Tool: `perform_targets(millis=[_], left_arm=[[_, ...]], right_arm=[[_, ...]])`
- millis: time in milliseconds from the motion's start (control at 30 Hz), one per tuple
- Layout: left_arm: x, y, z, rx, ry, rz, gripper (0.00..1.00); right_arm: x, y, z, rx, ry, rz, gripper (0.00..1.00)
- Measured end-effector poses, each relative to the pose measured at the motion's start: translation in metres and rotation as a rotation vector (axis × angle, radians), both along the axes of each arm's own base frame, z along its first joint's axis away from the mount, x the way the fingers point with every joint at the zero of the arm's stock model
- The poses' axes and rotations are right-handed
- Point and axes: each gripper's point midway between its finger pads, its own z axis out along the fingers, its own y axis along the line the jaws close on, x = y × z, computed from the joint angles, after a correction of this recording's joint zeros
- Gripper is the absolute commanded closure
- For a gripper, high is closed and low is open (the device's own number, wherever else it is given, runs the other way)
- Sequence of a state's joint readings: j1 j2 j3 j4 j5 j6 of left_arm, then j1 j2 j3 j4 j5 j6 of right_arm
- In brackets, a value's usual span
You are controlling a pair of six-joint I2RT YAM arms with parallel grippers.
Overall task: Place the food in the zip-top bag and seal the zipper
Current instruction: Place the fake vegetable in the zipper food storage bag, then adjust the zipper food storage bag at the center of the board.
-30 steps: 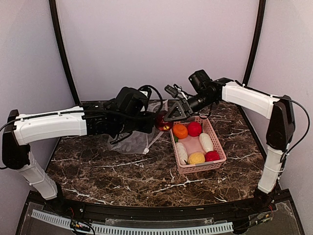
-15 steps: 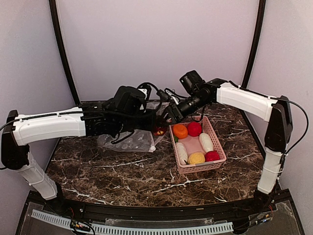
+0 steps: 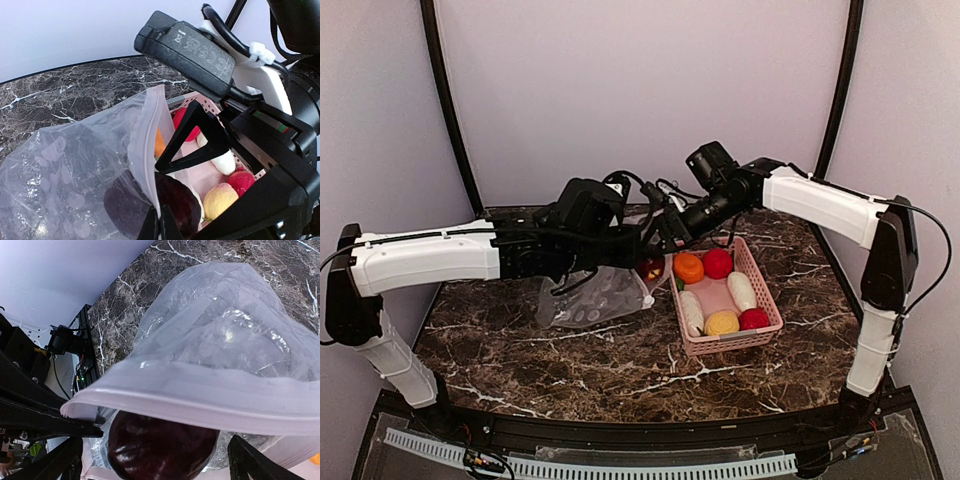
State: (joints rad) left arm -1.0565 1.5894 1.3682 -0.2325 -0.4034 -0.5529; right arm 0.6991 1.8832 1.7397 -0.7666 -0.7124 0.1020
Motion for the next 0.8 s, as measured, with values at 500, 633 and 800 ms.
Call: perform_targets(millis=[500,633,800], left_arm=[[0.0,0.022,-0.01,0.043,-0.018,0.064,0.99],[0.001,0.024,-0.007,0.04,-0.028,0.076,0.99],[0.002,0.025,-0.006,0.039,-0.03,0.078,0.99]], right_arm=[[0.004,-0.042,0.063,-0.047,-0.367,-0.096,0.31],[0.012,-0.041,0.033,-0.101,-0.311,-0.129,0.32],[0.014,-0.036,-0.011,-0.169,-0.204,-0.133,0.39]])
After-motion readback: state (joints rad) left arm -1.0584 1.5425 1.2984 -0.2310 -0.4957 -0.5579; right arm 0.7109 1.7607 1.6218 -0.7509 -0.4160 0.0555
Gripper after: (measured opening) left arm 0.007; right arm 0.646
